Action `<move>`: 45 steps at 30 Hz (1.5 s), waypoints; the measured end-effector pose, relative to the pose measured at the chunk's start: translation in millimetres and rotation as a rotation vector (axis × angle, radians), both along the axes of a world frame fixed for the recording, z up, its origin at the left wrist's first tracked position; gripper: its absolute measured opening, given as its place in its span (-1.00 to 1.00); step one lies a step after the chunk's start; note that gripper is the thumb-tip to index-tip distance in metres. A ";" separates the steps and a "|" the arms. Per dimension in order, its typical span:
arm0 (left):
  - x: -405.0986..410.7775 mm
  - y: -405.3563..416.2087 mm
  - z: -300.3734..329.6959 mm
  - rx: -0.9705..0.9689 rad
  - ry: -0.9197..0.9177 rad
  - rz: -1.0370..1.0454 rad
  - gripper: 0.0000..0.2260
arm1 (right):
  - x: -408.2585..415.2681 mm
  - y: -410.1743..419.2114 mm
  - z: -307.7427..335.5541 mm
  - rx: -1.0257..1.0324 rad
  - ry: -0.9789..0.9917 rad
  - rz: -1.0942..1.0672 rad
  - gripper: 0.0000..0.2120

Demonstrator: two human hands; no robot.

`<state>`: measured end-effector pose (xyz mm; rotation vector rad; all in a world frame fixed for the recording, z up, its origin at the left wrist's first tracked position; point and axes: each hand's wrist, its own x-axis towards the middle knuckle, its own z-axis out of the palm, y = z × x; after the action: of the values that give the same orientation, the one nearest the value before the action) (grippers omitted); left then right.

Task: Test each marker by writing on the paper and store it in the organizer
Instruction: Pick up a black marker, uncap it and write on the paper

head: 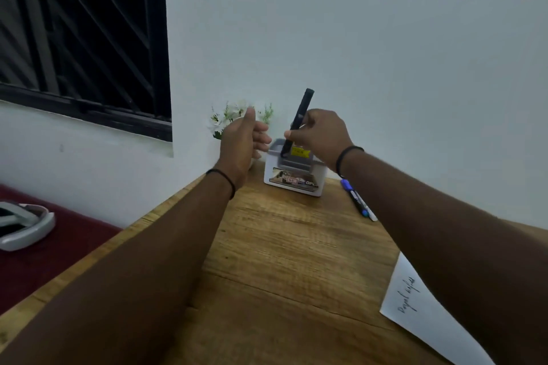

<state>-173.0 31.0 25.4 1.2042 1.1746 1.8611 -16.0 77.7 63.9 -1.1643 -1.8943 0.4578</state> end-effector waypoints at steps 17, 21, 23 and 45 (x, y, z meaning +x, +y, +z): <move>-3.0 19.6 -57.8 -0.098 0.455 0.137 -0.78 | -41.1 78.2 -2.9 0.053 -0.204 -0.051 -0.19; -2.1 22.3 -60.5 -0.100 0.545 0.179 -0.75 | -46.0 88.0 -13.6 -0.002 -0.252 -0.068 -0.36; -1.5 22.3 -61.0 -0.090 0.583 0.192 -0.75 | -48.0 93.9 -17.5 0.008 -0.289 -0.081 -0.47; 142.3 -20.8 -51.9 -0.054 1.074 -0.071 -0.80 | 256.5 -20.4 -47.0 -0.171 -0.376 -0.447 -0.82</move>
<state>-30.7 10.1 -26.5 2.2764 1.6313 1.0496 240.5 57.3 16.8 -1.8366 -1.8441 0.1603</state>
